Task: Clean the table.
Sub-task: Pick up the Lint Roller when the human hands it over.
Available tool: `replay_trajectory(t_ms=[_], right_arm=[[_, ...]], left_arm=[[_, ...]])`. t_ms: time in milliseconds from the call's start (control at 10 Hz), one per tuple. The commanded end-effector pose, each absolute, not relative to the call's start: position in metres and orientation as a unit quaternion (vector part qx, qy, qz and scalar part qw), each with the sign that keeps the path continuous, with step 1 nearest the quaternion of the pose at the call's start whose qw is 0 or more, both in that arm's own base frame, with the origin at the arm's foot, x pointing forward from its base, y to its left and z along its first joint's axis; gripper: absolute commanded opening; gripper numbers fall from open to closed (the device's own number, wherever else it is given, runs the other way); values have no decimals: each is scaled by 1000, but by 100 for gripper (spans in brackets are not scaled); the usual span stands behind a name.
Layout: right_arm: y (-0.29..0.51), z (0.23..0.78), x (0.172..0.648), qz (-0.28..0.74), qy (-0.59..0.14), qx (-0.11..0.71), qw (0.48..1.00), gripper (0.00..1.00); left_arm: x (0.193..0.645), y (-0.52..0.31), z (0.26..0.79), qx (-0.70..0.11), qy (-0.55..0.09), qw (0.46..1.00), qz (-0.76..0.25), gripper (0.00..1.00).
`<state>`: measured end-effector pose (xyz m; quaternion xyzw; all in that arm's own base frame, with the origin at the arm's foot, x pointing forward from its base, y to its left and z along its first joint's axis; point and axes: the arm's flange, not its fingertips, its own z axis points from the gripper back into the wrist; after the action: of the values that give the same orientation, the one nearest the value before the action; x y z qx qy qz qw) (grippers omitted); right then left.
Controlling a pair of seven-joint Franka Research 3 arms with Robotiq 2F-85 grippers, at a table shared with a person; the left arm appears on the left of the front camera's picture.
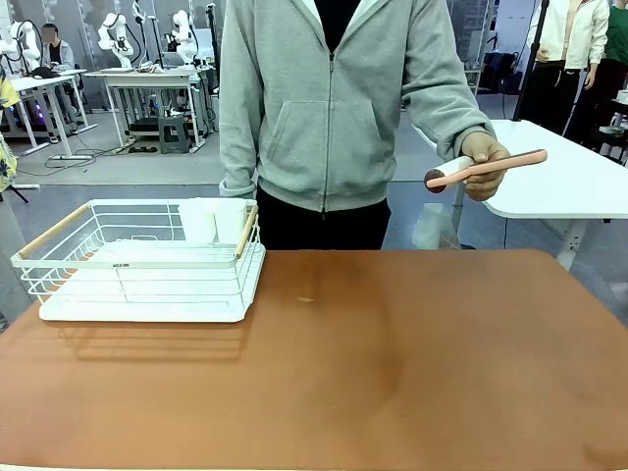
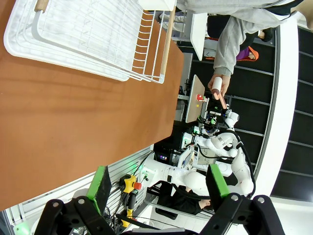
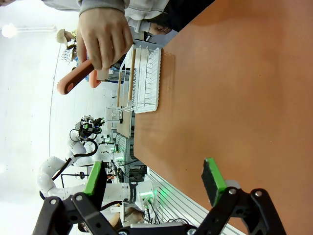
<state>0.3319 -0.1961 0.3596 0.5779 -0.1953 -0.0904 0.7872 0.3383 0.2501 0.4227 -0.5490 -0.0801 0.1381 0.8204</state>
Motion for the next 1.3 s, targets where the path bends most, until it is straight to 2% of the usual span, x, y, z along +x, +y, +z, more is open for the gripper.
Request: replay_trajectory(t_ms=[0, 100, 200, 600, 900, 1200], right_arm=[[-196, 360, 332, -90, -195, 578, 787, 100], [-185, 377, 328, -102, -190, 563, 798, 100], [-170, 399, 325, -135, -182, 515, 827, 100], [-93, 479, 331, -231, -146, 486, 830, 100], [-59, 502, 348, -291, -170, 473, 814, 100], [-19, 513, 356, -280, -192, 445, 828, 100]], left_arm=[[338, 251, 423, -549, -83, 821, 136, 100], [338, 251, 423, -549, -83, 821, 136, 100], [338, 251, 423, -549, -83, 821, 136, 100], [338, 251, 423, -549, -83, 821, 136, 100], [338, 251, 423, -549, -83, 821, 136, 100], [338, 251, 423, -549, -83, 821, 136, 100]])
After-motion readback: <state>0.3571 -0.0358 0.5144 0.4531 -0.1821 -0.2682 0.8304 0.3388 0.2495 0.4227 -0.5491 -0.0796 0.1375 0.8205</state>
